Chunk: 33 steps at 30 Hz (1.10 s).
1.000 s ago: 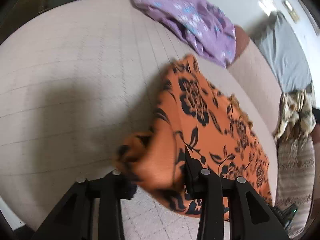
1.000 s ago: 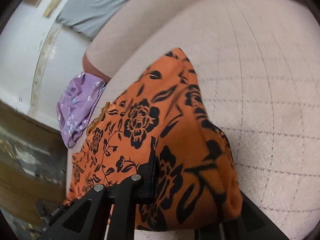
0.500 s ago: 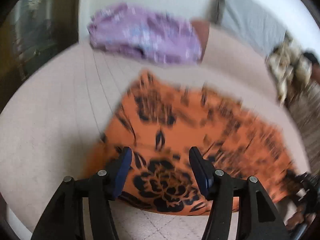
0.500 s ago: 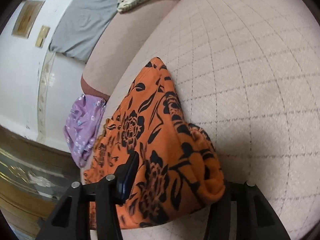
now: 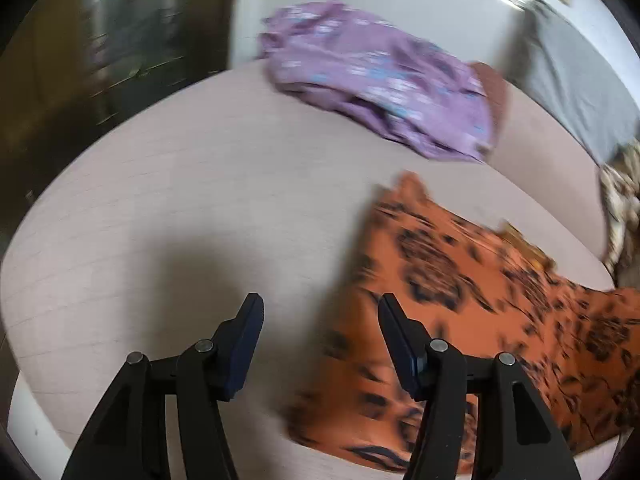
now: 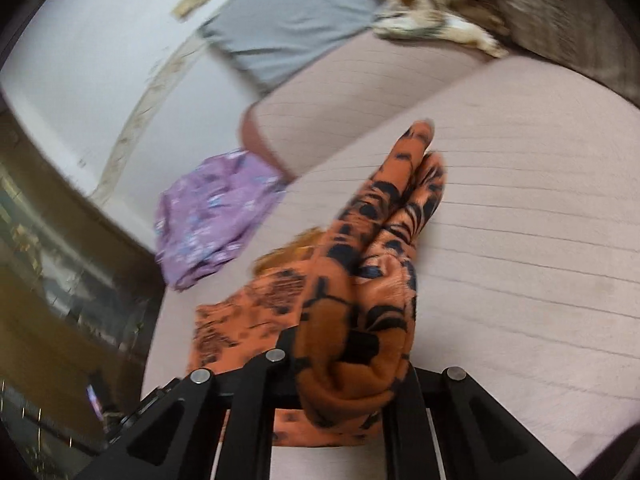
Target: Fold small clothes
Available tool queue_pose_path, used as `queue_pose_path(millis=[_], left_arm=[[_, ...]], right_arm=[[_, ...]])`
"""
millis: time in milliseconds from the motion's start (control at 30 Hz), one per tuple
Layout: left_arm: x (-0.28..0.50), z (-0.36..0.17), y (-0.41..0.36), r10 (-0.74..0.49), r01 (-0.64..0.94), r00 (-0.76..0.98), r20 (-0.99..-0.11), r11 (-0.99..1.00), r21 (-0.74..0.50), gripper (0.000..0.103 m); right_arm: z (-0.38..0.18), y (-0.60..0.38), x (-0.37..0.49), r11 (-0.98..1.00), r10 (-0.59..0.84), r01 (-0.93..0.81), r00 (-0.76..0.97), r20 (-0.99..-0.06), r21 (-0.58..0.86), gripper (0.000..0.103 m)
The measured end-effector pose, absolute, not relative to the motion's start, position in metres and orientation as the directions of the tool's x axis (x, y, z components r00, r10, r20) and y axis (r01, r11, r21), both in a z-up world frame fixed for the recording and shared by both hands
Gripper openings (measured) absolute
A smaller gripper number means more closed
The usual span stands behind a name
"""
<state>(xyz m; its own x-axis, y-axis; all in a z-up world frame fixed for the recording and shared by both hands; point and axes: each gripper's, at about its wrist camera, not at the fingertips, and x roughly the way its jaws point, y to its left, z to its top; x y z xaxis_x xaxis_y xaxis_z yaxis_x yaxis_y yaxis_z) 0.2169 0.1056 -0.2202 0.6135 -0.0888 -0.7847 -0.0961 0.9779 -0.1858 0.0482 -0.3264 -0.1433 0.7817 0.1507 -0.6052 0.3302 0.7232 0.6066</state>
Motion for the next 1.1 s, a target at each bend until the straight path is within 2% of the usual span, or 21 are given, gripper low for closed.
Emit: queue_pose_path(millis=[233, 433, 533, 600, 700, 767, 833, 967, 1033, 1100], left_arm=[[0.229, -0.224, 0.152, 0.000, -0.230, 0.607, -0.795, 0.957, -0.176, 0.061], [0.226, -0.222, 0.184, 0.051, -0.305, 0.602, -0.797, 0.937, -0.171, 0.061], [0.223, -0.223, 0.203, 0.059, -0.345, 0.591, -0.804, 0.920, -0.187, 0.061], [0.224, -0.225, 0.208, 0.057, -0.354, 0.586, -0.808, 0.915, -0.192, 0.061], [0.223, -0.225, 0.210, 0.043, -0.341, 0.590, -0.807, 0.918, -0.200, 0.061], [0.222, -0.221, 0.211, 0.019, -0.317, 0.611, -0.792, 0.922, -0.223, 0.061], [0.219, -0.216, 0.205, -0.012, -0.285, 0.638, -0.770, 0.925, -0.251, 0.061], [0.212, -0.202, 0.171, -0.132, -0.123, 0.691, -0.710, 0.947, -0.295, 0.061], [0.207, -0.197, 0.144, -0.158, -0.034, 0.706, -0.691, 0.966, -0.256, 0.061], [0.199, -0.194, 0.115, -0.194, 0.062, 0.708, -0.679, 0.975, -0.214, 0.061]], right_arm=[[-0.118, -0.236, 0.088, 0.744, 0.298, 0.187, 0.766, -0.569, 0.642, 0.012], [-0.140, -0.149, 0.128, 0.723, 0.428, 0.136, 0.681, -0.594, 0.677, 0.012], [-0.181, -0.110, 0.150, 0.688, 0.527, 0.158, 0.561, -0.638, 0.708, 0.030], [-0.213, -0.091, 0.158, 0.639, 0.610, 0.176, 0.476, -0.633, 0.748, 0.060], [-0.213, -0.093, 0.148, 0.565, 0.658, 0.125, 0.529, -0.536, 0.816, 0.073], [-0.205, -0.095, 0.145, 0.523, 0.733, 0.049, 0.485, -0.478, 0.851, 0.073], [-0.191, -0.108, 0.134, 0.514, 0.749, -0.014, 0.495, -0.441, 0.857, 0.073], [-0.168, -0.151, 0.111, 0.636, 0.623, -0.035, 0.613, -0.486, 0.771, 0.071], [-0.168, -0.175, 0.098, 0.669, 0.550, 0.018, 0.660, -0.512, 0.743, 0.064], [-0.172, -0.203, 0.091, 0.681, 0.487, 0.089, 0.687, -0.540, 0.727, 0.049]])
